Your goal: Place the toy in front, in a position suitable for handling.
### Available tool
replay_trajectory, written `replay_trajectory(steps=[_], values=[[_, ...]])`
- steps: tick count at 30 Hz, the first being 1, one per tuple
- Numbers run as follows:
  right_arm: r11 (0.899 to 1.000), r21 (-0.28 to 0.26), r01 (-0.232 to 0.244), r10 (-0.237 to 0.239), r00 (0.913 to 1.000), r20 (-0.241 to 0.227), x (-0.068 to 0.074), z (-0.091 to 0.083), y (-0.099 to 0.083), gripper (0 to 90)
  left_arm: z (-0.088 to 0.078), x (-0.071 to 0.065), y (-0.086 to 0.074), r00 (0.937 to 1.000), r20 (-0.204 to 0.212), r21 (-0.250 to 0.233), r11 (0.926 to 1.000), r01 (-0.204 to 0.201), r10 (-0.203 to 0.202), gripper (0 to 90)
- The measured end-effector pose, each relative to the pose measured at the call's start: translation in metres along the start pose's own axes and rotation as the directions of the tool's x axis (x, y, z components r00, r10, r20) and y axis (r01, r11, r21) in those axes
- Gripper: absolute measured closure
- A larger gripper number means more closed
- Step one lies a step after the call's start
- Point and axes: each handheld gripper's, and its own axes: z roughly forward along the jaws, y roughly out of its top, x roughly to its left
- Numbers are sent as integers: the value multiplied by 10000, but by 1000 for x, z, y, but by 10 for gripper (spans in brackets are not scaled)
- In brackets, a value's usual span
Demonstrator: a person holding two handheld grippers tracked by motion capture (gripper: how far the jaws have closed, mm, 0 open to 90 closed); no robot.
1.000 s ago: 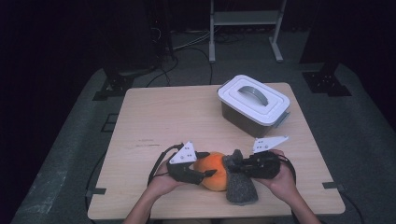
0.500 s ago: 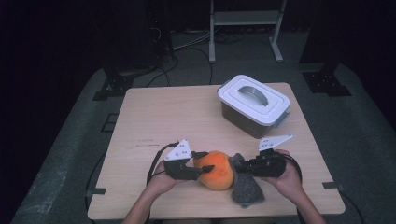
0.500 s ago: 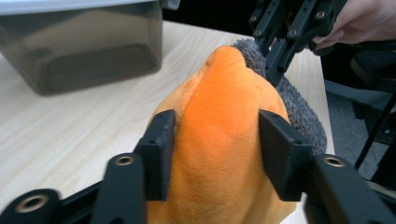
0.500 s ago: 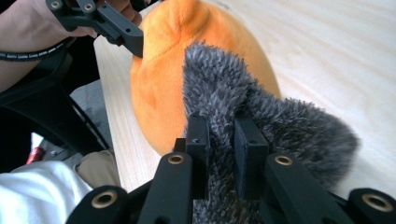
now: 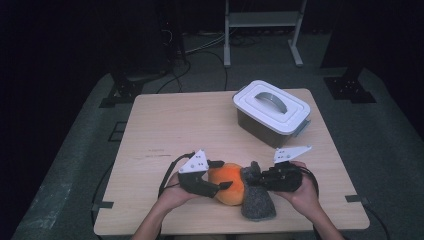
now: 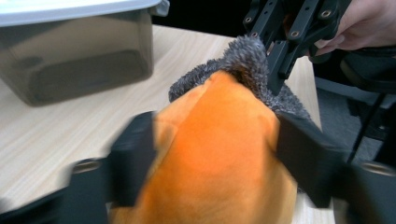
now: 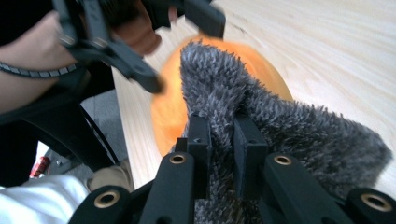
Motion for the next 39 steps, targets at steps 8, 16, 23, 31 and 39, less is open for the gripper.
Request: replay_trajectory(steps=[8, 16, 23, 31, 39], values=[[9987, 446, -262, 260, 9996, 52, -11, 1, -9, 780, 1, 19, -20, 9928, 751, 393, 9952, 901, -929, 166], [9997, -209, -108, 122, 9977, 662, -8, -15, 0, 777, -9, 10, -8, 9998, -185, -37, 9999, 120, -121, 413], [9974, -638, 345, -310, 9980, 556, 6, -12, 12, 770, -3, 1, -3, 9990, -199, 119, 9992, -394, 397, 388], [10000, 30, -29, 28, 9995, 311, -5, -4, -4, 771, 1, 13, -12, 9978, 444, 476, 9977, 481, -502, 161], [9991, 406, -113, 103, 9996, 247, -11, -10, -8, 772, -6, 11, -11, 9990, 357, 244, 9994, 265, -273, 398]])
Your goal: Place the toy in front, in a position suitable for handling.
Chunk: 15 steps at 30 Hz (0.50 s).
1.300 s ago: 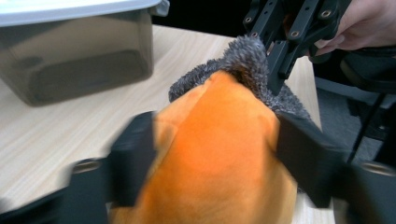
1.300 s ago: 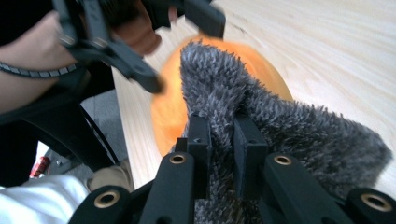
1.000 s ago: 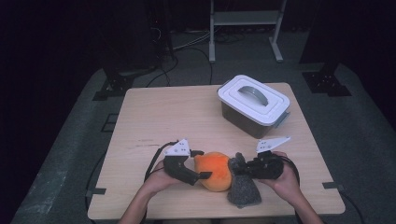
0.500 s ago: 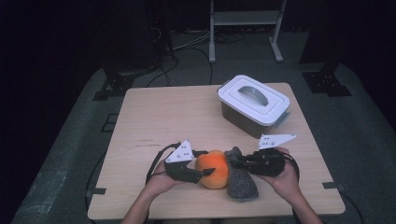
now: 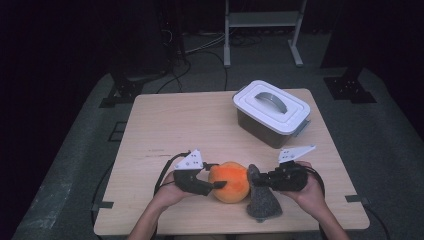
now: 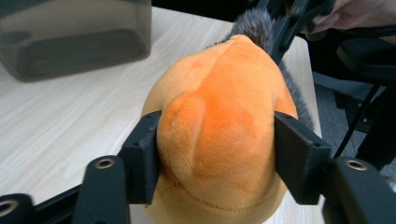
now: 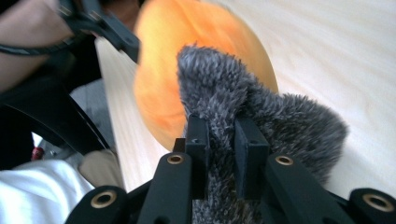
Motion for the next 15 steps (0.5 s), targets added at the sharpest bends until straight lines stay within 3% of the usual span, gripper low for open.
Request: replay_trajectory(steps=[2, 6, 10, 13, 15], values=[[9984, -513, 232, -237, 9997, -83, 6, -8, 8, 772, 1, -3, 3, 9998, -67, -26, 9998, -206, 205, 412], [9929, -1016, 612, -610, 9981, 52, 15, -10, 19, 773, 3, -6, 5, 9989, -181, 58, 9990, -435, 436, 416], [9951, -708, 692, -691, 9976, 32, 13, -2, 16, 771, 3, -5, 3, 9992, -137, 193, 9992, -362, 365, 404], [9983, -333, 469, -474, 9988, -133, 5, 3, 7, 770, 4, -3, 2, 9998, -173, 239, 9997, -82, 87, 300], [9991, 69, 429, -429, 9991, 45, 2, 3, 2, 770, 5, 0, 1, 9997, -93, 264, 9994, 213, -210, 230]])
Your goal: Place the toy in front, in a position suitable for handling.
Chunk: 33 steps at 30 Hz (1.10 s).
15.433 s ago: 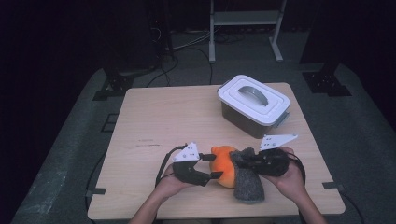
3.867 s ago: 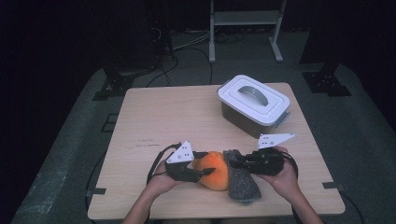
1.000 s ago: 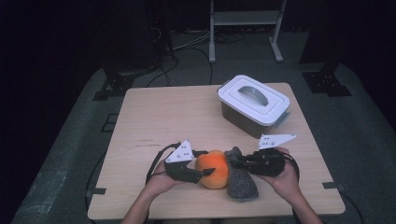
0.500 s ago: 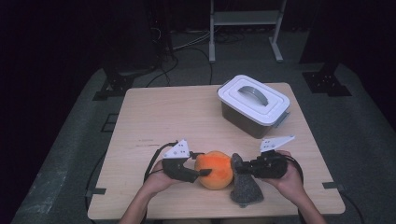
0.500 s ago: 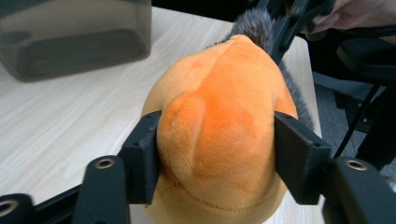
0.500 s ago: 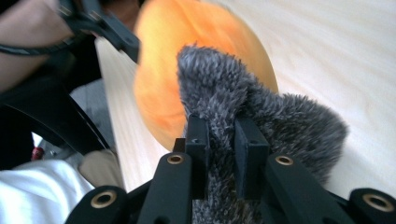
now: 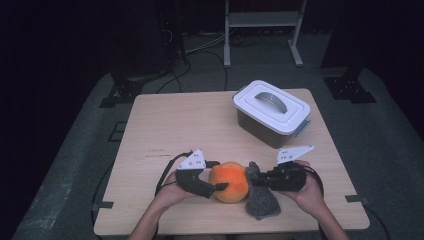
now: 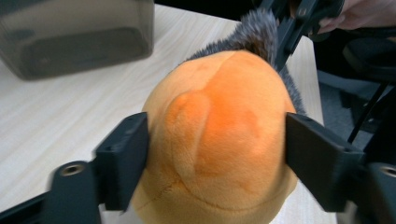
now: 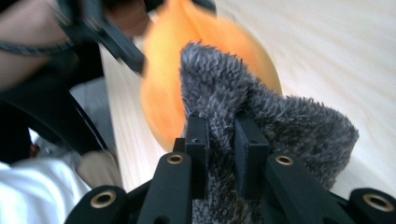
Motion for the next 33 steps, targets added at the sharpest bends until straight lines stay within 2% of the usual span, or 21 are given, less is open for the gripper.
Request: replay_trajectory(steps=[2, 3, 5, 8, 10, 12, 14, 15, 16, 17, 18, 22, 24, 27, 29, 31, 33], values=[[9998, 168, -61, 61, 10000, 57, -2, 0, -3, 770, 1, 1, -3, 9999, 85, -121, 9999, 86, -85, 241], [9999, 62, -112, 112, 9999, 2, -2, -2, -3, 770, 1, 0, -4, 9999, 106, -136, 9999, 48, -47, 262], [9991, -430, -18, 15, 10000, -69, 1, -8, 4, 769, 2, -2, -4, 9996, 202, -175, 9996, -204, 208, 331], [9939, -1100, 109, -146, 9994, -325, 8, -15, 15, 770, 6, -10, -2, 9957, 462, -168, 9967, -799, 806, 358], [9942, -1006, 368, -405, 9986, -347, 14, -14, 19, 769, 8, -12, -2, 9944, 472, -172, 9955, -934, 941, 341], [9964, -687, 491, -511, 9983, -273, 15, -8, 17, 769, 9, -11, -1, 9957, 519, -107, 9971, -758, 763, 275], [9976, -576, 379, -400, 9986, -356, 12, -4, 12, 769, 11, -9, -1, 9978, 462, 10, 9989, -478, 477, 200], [9978, -604, 262, -290, 9985, -456, 9, -4, 10, 769, 12, -8, -2, 9978, 496, 12, 9991, -433, 432, 193], [9979, -613, 203, -232, 9986, -474, 8, -4, 8, 769, 12, -8, -3, 9970, 534, 16, 9984, -566, 564, 216], [9981, -584, 213, -239, 9987, -445, 6, -5, 6, 769, 12, -9, -4, 9958, 505, -24, 9970, -770, 770, 280], [9983, -556, 170, -195, 9988, -451, 5, -6, 5, 769, 12, -9, -4, 9955, 494, -18, 9967, -813, 813, 310], [9995, -267, -149, 143, 9996, -235, -4, -10, -5, 769, 7, -7, -4, 9960, 310, -72, 9965, -836, 838, 377], [9990, -372, -258, 250, 9994, -220, -5, -13, -5, 769, 5, -7, -3, 9964, 311, -187, 9968, -782, 787, 393], [9969, -772, 131, -143, 9998, -144, 4, -17, 4, 768, 5, -9, -1, 9950, 202, -240, 9949, -977, 982, 400], [9937, -1052, 390, -432, 9983, -379, 11, -16, 11, 768, 8, -11, -2, 9936, 242, -173, 9938, -1098, 1102, 399], [9950, -779, 628, -648, 9976, -236, 15, -11, 13, 769, 8, -11, -2, 9936, 218, -128, 9938, -1104, 1107, 397], [9964, -687, 503, -529, 9979, -367, 12, -7, 9, 770, 7, -9, -3, 9948, 172, -104, 9949, -1003, 1005, 395]])
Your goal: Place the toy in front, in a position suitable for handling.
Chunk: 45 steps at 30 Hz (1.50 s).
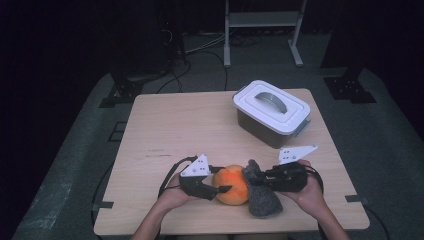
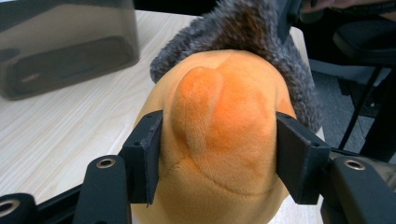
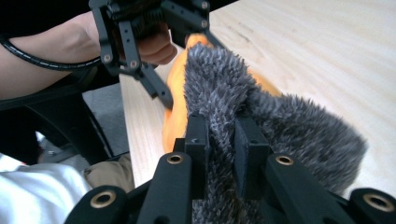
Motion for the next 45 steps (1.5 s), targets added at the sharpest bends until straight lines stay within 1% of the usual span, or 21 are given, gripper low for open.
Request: replay_trajectory(steps=[2, 4, 6, 8, 10, 11, 12, 14, 18, 21, 23, 25, 27, 29, 30, 33, 35, 38, 42, 43, 45], values=[[9999, 34, -150, 150, 9998, -132, -6, 0, -6, 771, 0, 1, -1, 9999, -53, -61, 9999, 112, -113, 389], [9993, 313, -210, 203, 9996, 215, -11, -2, -12, 770, 0, 2, -2, 9997, -42, -124, 9996, 244, -244, 380], [9987, 421, -282, 267, 9990, 352, -13, -4, -14, 771, 0, 4, -3, 9995, -11, -144, 9994, 304, -305, 375], [9995, 122, -278, 275, 9992, 290, -11, -7, -10, 770, 1, 3, -3, 9995, 43, -153, 9994, 298, -297, 370], [9999, -107, -62, 64, 9998, 207, -5, -6, -2, 769, 3, 1, -3, 9997, 113, -196, 9996, 217, -215, 366], [9995, -298, 39, -38, 10000, 37, -1, -4, 2, 769, 5, -1, -2, 9998, 142, -190, 9997, 148, -145, 364], [9995, -293, 132, -134, 9999, -46, 2, -2, 5, 768, 6, -2, -2, 9999, 130, -182, 9998, 46, -44, 362], [9995, -92, 291, -291, 9996, -47, 4, 3, 6, 767, 6, -3, -2, 10000, 85, -204, 9998, 38, -37, 361], [9999, -73, -83, 82, 9998, -159, -4, 1, -3, 770, 4, -1, -2, 9999, -26, -247, 9996, 163, -164, 366], [9988, 67, -476, 475, 9988, 64, -14, -6, -11, 769, 5, -1, -2, 9997, -5, -273, 9994, 232, -232, 362], [9981, -119, -604, 605, 9981, 74, -13, -8, -10, 767, 6, -2, -1, 9998, -23, -224, 9996, 180, -180, 359], [9991, -261, -341, 343, 9994, 47, -8, -7, -3, 766, 8, -4, 0, 10000, 4, -230, 9997, 73, -73, 358], [9994, -331, -117, 111, 9998, -178, -2, -4, 3, 765, 8, -6, 1, 10000, -21, -186, 9998, -42, 42, 357], [9999, -90, 94, -95, 9998, -159, 1, 1, 4, 763, 7, -5, 0, 10000, -1, -147, 9999, -75, 75, 358], [10000, -70, 66, -68, 9998, -190, 1, 2, 3, 763, 7, -5, 0, 10000, 9, -192, 9998, 20, -20, 359], [9999, 54, -128, 129, 9998, -158, -7, -1, -4, 763, 6, -3, -1, 9999, 60, -211, 9997, 103, -101, 358], [9994, 133, -327, 329, 9994, -138, -12, -4, -9, 762, 7, -3, -1, 9999, 47, -239, 9997, 106, -105, 357], [9989, 144, -453, 454, 9989, -99, -15, -8, -11, 762, 8, -5, 0, 10000, 26, -211, 9998, 52, -52, 354], [9990, -397, -220, 204, 9990, -392, -5, -6, 1, 761, 11, -7, 0, 9999, 117, -236, 9997, -25, 28, 346], [9992, -402, -63, 46, 9991, -424, -1, -3, 5, 761, 11, -8, 0, 9999, 110, -229, 9997, -63, 66, 345], [9996, -229, 163, -169, 9995, -265, 4, 2, 8, 760, 11, -8, 1, 10000, 35, -182, 9998, -75, 76, 347]])
